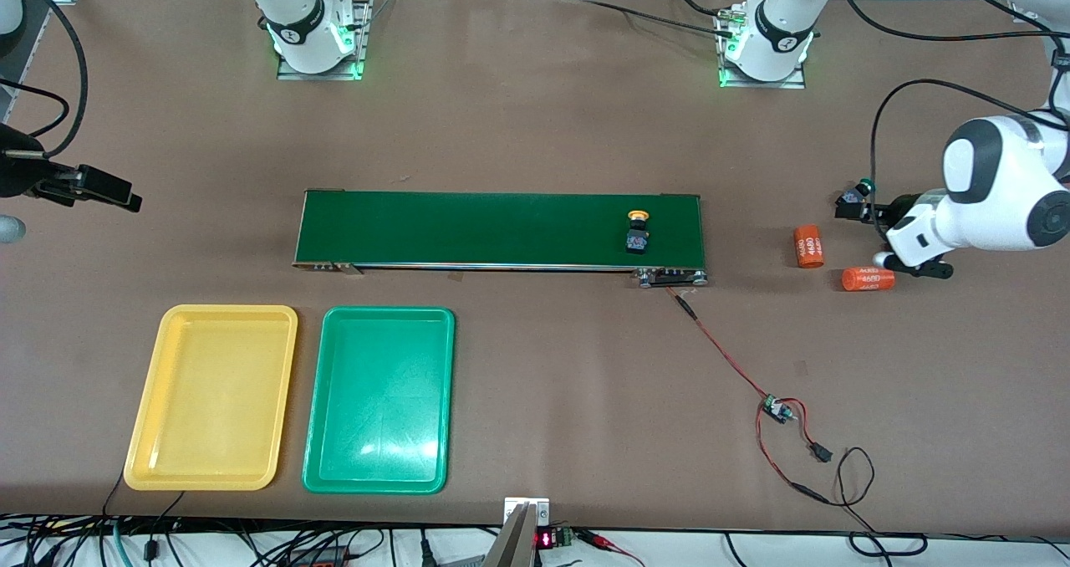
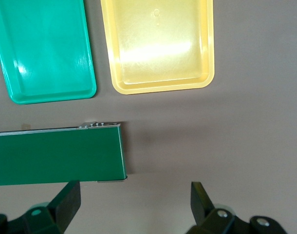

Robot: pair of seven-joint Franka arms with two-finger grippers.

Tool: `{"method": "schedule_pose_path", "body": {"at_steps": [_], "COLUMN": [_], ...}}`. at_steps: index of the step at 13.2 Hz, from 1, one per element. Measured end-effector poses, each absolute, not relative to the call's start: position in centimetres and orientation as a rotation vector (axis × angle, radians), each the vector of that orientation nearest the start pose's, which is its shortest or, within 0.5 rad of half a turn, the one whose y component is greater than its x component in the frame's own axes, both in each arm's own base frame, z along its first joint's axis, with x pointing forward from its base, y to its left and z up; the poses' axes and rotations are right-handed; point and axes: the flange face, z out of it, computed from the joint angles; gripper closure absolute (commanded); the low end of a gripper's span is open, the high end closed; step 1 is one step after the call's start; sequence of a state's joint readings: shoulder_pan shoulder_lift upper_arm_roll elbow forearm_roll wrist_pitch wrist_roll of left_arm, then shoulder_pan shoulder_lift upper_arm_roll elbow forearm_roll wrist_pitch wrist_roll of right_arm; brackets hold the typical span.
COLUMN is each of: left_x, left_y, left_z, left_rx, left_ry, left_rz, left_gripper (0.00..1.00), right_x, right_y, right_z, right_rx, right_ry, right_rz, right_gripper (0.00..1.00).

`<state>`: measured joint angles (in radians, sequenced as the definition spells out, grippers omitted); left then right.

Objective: Sort buttons by color to trays
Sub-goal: 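Draw the left gripper back toward the remaining buttons, then grasp a green-capped button with the left gripper while the right gripper rises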

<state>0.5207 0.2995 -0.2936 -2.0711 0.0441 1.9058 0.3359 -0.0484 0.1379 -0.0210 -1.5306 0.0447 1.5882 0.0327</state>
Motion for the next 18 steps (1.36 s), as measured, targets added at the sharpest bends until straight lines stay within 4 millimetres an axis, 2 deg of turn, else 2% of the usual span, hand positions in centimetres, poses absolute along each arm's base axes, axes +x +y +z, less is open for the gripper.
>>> {"method": "schedule_pose_path", "body": {"at_steps": [2, 4, 6, 9, 14, 18], "left_x": [49.6, 48.0, 47.4, 46.3, 43.7, 42.2], "left_y": [14.3, 14.4, 14.0, 15.0, 18.8, 19.0], "left_z": [25.0, 23.8, 23.3, 21.7, 19.0, 17.9], "left_rx": [-3.259, -3.268, -3.269, -3.281, -3.32, -3.319], "left_ry": [0.323, 0.397, 0.47, 0.634, 0.825, 0.989], "left_rz": [0.748, 0.798, 0.809, 0.699, 0.6, 0.612], "left_gripper": [0.0, 0.0, 0.0, 0.0, 0.0, 0.0], "right_x": [59.4, 59.5, 59.6, 59.7, 59.7, 59.8], "right_y": [-2.6, -1.7, -0.8, 0.5, 3.0, 3.1], "right_z": [56.6, 56.6, 56.7, 56.8, 56.8, 56.9], "right_rx": [-3.094, -3.098, -3.109, -3.116, -3.119, -3.119], "right_ry": [0.142, 0.118, 0.092, 0.058, -0.002, -0.003], "right_rz": [0.117, 0.109, 0.102, 0.088, 0.075, 0.069], "right_gripper": [0.0, 0.0, 0.0, 0.0, 0.0, 0.0]}}
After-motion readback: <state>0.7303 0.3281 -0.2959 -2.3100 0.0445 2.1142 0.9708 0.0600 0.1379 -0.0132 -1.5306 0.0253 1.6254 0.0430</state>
